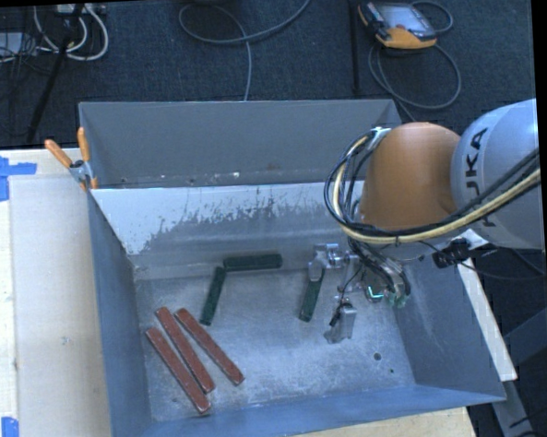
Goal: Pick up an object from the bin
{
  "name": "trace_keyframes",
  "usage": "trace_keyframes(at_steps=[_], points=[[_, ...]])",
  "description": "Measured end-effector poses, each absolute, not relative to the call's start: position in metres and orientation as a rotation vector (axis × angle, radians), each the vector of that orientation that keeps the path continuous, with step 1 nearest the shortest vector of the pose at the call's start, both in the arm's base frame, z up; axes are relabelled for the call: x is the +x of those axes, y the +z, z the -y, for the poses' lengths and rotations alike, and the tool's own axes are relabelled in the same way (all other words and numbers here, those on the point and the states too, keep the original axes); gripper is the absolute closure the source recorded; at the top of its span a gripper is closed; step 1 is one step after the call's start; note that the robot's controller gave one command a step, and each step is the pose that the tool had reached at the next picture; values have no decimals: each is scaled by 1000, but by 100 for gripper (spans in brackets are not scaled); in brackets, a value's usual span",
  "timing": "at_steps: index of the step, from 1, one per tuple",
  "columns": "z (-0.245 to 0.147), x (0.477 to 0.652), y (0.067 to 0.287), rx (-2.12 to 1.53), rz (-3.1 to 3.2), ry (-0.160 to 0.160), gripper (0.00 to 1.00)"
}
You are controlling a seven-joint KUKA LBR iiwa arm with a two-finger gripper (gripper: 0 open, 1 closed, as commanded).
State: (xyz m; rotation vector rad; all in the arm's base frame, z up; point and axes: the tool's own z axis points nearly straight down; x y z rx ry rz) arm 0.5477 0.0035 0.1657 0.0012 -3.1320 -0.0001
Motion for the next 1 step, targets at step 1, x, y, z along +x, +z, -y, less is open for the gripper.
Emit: trace_keyframes(at_steps=[1], points=[[28, 577, 78, 162, 3132, 1, 0]])
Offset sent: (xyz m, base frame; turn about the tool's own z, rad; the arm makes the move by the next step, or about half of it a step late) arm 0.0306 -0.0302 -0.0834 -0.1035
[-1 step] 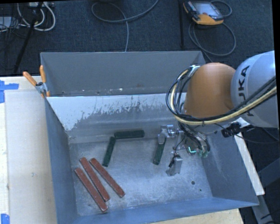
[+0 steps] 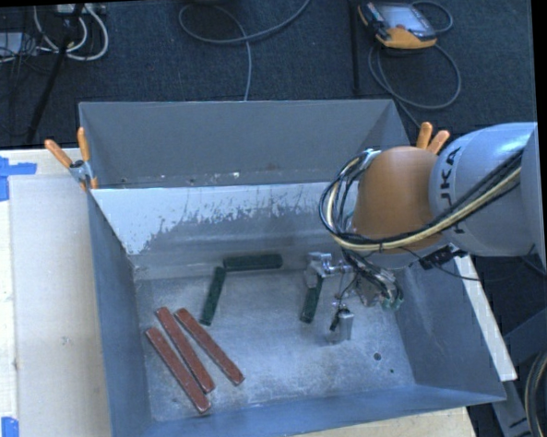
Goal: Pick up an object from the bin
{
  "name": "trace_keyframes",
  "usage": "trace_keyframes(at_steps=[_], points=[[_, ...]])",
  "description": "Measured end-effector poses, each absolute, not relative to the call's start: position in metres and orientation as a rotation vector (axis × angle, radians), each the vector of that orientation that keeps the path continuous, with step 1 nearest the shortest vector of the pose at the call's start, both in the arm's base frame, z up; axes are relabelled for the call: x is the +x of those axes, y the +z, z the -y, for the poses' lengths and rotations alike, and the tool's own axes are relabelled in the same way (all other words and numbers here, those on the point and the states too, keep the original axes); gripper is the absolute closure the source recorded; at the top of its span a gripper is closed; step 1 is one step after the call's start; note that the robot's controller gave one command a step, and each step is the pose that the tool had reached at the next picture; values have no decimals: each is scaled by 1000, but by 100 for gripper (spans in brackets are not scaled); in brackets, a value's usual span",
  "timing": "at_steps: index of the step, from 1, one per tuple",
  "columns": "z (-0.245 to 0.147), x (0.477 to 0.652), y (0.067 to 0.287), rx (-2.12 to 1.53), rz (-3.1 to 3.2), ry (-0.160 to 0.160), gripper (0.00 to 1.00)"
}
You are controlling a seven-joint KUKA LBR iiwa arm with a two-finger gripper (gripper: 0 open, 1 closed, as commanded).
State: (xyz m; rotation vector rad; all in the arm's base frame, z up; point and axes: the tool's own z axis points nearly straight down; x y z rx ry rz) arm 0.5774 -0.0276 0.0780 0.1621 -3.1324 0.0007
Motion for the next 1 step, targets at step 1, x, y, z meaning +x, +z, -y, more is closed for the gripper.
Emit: trace_keyframes(at_steps=[1], points=[[42, 620, 70, 1088, 2950, 0, 0]])
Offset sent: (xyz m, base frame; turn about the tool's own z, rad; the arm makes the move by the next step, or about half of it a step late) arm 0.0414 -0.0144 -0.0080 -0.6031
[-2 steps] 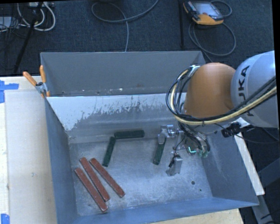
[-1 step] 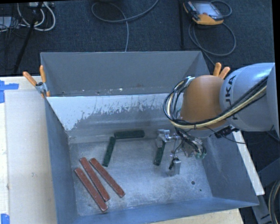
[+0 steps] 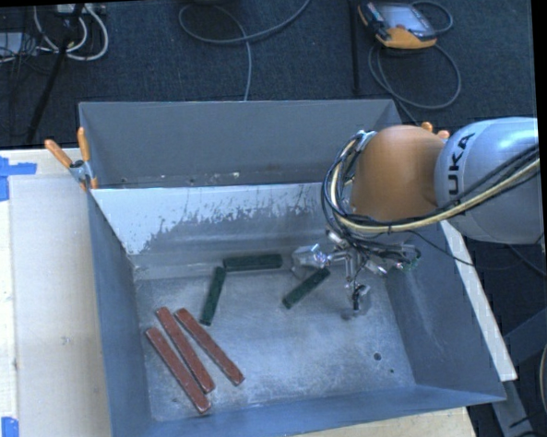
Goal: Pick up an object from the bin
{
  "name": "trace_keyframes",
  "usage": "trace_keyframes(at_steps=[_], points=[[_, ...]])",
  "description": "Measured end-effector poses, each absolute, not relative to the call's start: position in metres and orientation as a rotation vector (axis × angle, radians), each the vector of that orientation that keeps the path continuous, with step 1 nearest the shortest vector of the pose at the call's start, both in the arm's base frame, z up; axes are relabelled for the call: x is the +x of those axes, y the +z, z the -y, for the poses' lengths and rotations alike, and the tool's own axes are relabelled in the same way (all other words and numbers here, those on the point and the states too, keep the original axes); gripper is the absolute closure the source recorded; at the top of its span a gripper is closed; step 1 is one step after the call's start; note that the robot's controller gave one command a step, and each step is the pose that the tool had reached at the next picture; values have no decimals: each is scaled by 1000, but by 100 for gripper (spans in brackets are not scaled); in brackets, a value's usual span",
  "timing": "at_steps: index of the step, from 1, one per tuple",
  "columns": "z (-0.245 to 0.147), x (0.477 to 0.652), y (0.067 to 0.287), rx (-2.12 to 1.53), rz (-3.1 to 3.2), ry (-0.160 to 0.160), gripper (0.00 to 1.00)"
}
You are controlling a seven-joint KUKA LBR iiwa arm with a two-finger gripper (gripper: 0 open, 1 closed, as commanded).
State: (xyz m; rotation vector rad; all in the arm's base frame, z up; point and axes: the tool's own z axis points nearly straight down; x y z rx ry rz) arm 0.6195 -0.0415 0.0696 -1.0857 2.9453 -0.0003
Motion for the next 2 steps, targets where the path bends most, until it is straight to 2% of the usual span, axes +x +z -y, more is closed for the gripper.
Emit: trace_keyframes(at_steps=[1, 2], points=[[42, 619, 70, -1077, -2949, 3, 100], [47, 585, 176, -779, -3037, -2, 100]])
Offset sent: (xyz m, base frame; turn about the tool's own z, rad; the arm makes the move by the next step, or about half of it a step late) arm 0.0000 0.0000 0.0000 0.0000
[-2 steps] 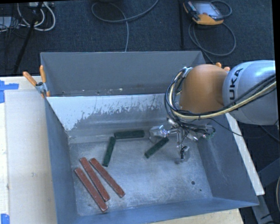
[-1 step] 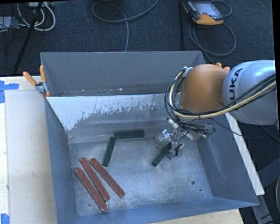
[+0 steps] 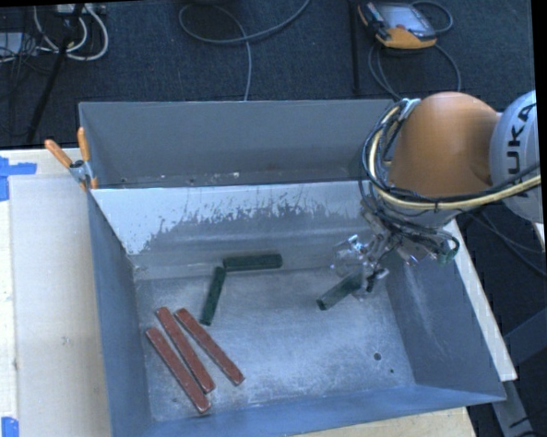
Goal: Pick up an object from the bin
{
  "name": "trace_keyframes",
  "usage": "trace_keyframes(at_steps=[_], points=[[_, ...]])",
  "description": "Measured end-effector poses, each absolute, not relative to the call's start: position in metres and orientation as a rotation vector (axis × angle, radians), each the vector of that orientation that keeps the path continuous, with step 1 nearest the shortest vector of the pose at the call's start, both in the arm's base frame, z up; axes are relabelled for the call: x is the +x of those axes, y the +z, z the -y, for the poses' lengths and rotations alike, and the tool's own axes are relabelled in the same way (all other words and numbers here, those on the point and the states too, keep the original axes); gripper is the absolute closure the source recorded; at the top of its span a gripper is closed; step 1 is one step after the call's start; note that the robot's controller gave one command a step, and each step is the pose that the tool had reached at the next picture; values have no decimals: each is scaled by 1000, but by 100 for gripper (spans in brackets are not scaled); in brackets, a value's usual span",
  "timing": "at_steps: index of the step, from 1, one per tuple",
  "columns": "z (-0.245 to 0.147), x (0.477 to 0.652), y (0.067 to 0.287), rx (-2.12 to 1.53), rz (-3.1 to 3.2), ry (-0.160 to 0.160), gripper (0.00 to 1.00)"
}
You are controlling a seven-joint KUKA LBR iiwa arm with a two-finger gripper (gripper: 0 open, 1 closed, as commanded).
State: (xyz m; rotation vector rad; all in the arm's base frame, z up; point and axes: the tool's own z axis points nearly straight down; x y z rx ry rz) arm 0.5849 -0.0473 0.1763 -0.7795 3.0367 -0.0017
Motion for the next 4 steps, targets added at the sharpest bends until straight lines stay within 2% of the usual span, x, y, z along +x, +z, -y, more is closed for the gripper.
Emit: trace_keyframes(at_steps=[1, 2, 3, 4], points=[[43, 584, 267, -799, -3027, -5, 100], [43, 583, 262, -797, -3036, 1, 0], [66, 573, 79, -1165, -2925, 8, 0], [66, 575, 83, -1161, -2920, 3, 100]])
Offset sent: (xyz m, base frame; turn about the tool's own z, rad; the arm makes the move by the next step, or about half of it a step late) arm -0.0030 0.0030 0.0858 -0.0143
